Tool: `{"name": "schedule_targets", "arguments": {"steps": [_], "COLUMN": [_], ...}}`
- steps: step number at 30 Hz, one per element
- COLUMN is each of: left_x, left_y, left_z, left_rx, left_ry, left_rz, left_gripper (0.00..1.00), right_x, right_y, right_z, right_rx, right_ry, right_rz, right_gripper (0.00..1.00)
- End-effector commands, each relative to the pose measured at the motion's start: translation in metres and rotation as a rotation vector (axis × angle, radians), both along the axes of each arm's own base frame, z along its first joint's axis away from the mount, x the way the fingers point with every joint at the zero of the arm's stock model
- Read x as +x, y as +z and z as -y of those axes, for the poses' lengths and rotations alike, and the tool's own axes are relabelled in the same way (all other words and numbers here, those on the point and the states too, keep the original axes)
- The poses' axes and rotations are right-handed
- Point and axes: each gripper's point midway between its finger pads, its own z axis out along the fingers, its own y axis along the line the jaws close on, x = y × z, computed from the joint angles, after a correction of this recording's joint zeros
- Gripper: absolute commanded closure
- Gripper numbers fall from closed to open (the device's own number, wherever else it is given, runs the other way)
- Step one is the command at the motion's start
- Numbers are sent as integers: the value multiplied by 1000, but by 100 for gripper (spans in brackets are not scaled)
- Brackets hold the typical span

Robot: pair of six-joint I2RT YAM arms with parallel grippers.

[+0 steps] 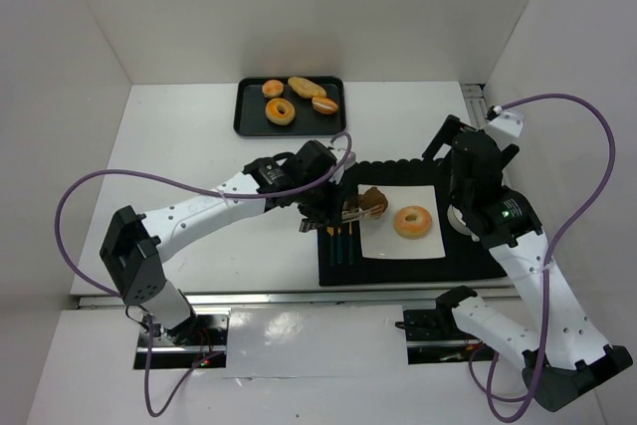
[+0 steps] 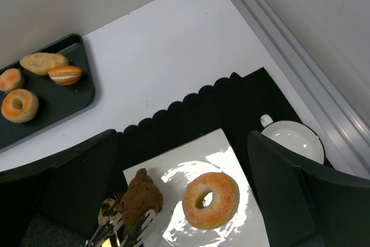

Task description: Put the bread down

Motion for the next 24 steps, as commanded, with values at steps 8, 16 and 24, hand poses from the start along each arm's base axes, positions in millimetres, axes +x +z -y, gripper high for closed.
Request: {"name": "schedule_targets", "arguments": {"steps": [8,16,24], "left_x": [-5,12,90], "left_y": [28,66,98], "left_z": [26,15,0], "left_rx": [-72,-32,-73], "left_ry": [-94,-90,85], "left_rz": [40,152,262], "left_gripper": [30,29,33], "right_x": [-1,2,3], "right_y": [18,21,16], "right_z": [1,-3,-6], "right_rx": [29,42,50], "right_ry": [-6,12,21], "right_rz": [62,78,69], "right_gripper": [0,0,0]}}
